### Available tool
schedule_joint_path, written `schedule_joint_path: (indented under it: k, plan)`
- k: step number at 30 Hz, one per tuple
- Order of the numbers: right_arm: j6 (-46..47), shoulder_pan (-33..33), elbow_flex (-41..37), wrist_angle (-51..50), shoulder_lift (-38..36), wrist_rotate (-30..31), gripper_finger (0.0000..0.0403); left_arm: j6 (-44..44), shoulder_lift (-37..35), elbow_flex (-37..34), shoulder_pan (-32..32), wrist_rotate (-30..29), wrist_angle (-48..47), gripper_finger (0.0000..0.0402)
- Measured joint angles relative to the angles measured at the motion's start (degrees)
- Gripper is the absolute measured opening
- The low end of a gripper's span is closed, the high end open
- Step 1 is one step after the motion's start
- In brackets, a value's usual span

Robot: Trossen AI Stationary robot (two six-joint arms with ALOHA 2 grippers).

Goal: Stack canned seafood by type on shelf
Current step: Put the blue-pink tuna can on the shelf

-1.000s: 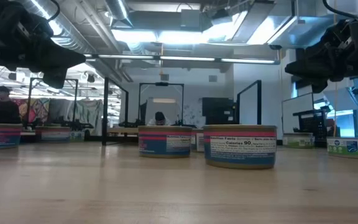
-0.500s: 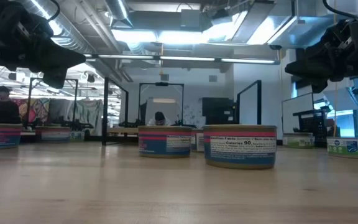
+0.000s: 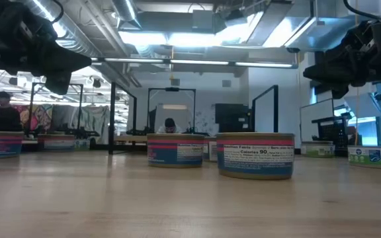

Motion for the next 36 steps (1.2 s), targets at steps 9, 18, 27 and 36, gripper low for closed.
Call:
schedule_joint_path:
  k: [9, 18, 27, 36]
  plan:
    - [3.10, 0.00, 0.00, 0.98, 0.02, 3.40, 0.0046, 1.42, 0.01, -0.02, 0.04, -0.02, 7.07, 0.0005]
    - [3.30, 0.01, 0.00, 0.59, 0.02, 4.09, 0.0046, 8.78, 5.36, 1.13, 0.04, -0.15, 15.06, 0.0005]
    - [1.31, 0.00, 0.00, 0.48, 0.02, 4.09, 0.0046, 10.45, 27.08, 10.44, -0.44, -0.26, 18.71, 0.0005]
    - [-1.68, 0.00, 0.00, 0.44, 0.02, 4.07, 0.0046, 15.48, 52.64, 25.74, -4.72, 0.02, 17.03, 0.0005]
